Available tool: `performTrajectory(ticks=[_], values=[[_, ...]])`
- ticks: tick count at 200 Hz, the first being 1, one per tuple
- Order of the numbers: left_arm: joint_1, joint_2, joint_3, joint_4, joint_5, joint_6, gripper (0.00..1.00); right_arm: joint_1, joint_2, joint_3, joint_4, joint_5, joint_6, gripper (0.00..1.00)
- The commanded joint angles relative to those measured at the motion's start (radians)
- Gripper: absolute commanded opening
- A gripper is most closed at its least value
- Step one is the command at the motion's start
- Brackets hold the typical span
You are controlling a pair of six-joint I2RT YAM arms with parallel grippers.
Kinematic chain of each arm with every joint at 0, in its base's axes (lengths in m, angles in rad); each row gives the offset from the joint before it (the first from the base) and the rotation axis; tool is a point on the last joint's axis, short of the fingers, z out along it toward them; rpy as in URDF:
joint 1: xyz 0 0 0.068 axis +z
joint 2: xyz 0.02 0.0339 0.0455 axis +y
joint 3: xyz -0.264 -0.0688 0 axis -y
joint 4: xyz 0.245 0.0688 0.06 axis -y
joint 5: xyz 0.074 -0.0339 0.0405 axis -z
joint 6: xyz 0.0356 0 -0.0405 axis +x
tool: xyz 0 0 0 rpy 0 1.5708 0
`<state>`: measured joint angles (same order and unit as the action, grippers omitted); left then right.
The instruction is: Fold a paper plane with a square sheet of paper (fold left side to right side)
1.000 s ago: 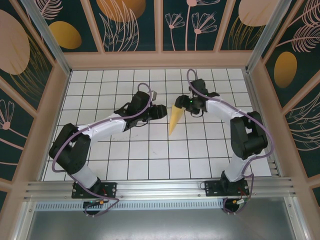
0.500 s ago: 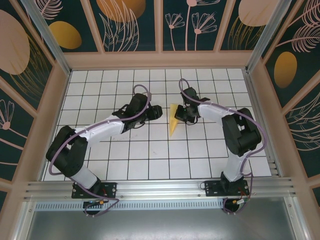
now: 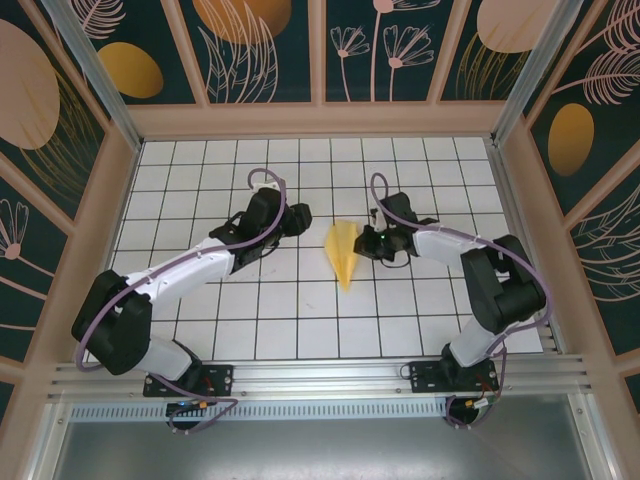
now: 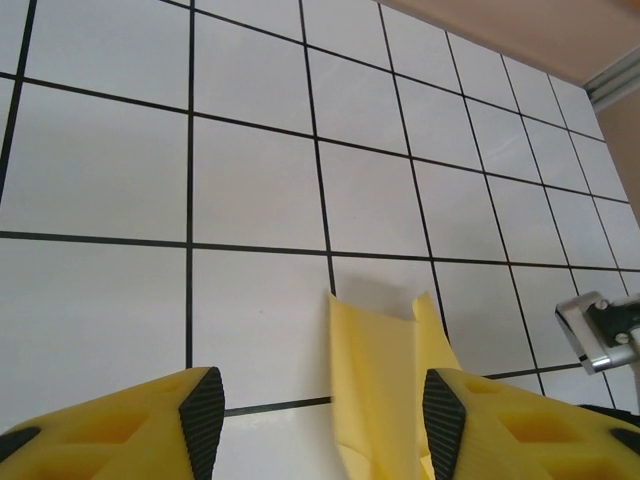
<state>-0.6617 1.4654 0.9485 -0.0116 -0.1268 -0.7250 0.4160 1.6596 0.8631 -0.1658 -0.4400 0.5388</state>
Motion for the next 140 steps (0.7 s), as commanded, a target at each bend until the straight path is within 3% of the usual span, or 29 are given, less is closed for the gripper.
performTrajectory(ticks=[1,21,38,66,102,140], values=[[0.002,-0.024,-0.008,-0.021,-0.04,0.016,0.59,-0.033,0.014,0.008,-0.034,0.039,-0.078,0.19],[0.001,-0.044,-0.019,-0.021,-0.063,0.019,0.62,-0.033,-0.021,0.075,-0.17,0.18,-0.123,0.39],[0.001,-0.065,-0.029,-0.016,-0.082,0.026,0.66,-0.022,-0.044,0.139,-0.282,0.276,-0.138,0.47],[0.001,-0.095,-0.049,-0.001,-0.106,0.03,0.74,0.045,-0.076,0.205,-0.4,0.378,-0.116,0.53],[0.002,-0.126,-0.08,0.025,-0.13,0.027,0.83,0.167,-0.075,0.203,-0.392,0.341,0.005,0.56],[0.002,-0.133,-0.089,0.019,-0.131,0.033,0.85,0.257,0.014,0.221,-0.398,0.372,0.072,0.55]])
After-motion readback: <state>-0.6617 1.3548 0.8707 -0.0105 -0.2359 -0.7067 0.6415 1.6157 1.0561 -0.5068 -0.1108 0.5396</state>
